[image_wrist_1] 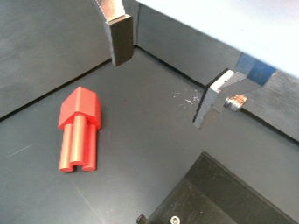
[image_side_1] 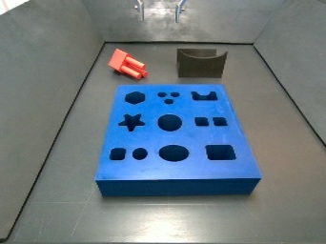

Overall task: Pick up the 3 prong object. Move up. Rotate the 3 prong object. Place the 3 prong object on the fixture. Regrasp the 3 prong object. Move to above the board. Insert the 3 prong object.
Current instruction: Pick up the 3 prong object.

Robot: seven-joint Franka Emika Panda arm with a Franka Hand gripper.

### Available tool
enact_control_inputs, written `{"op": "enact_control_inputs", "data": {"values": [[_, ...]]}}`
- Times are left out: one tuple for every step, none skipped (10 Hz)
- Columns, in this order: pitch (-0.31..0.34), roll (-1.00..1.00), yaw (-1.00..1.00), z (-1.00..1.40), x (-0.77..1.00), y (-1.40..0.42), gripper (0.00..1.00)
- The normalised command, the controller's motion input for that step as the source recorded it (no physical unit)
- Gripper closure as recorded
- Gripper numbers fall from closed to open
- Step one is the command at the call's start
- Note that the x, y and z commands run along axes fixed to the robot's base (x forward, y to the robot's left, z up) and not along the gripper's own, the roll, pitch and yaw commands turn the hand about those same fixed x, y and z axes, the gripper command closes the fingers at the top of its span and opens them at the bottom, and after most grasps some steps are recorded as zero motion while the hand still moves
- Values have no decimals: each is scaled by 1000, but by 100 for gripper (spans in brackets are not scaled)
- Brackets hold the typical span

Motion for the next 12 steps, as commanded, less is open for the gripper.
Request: {"op": "enact_control_inputs", "data": {"values": [[-123,-57,0,-231,-374,-3,0],[0,-337,326,-346,-351,0,0],[-17,-463,431,-363,-366,0,0],[-57,-391,480,-351,-357,0,0],[-43,-357,494,-351,-340,0,0],[-37,-306,514,-346,-286,0,0],[-51,-269,523,-334,-300,-43,0],[-54,-217,557,-343,-303,-86,0],[-54,-223,600,-349,-289,-83,0],[-43,-223,589,-351,-254,-83,0],[-51,-220,591,-340,-291,-51,0],[-54,-194,617,-346,-294,-34,0]]}}
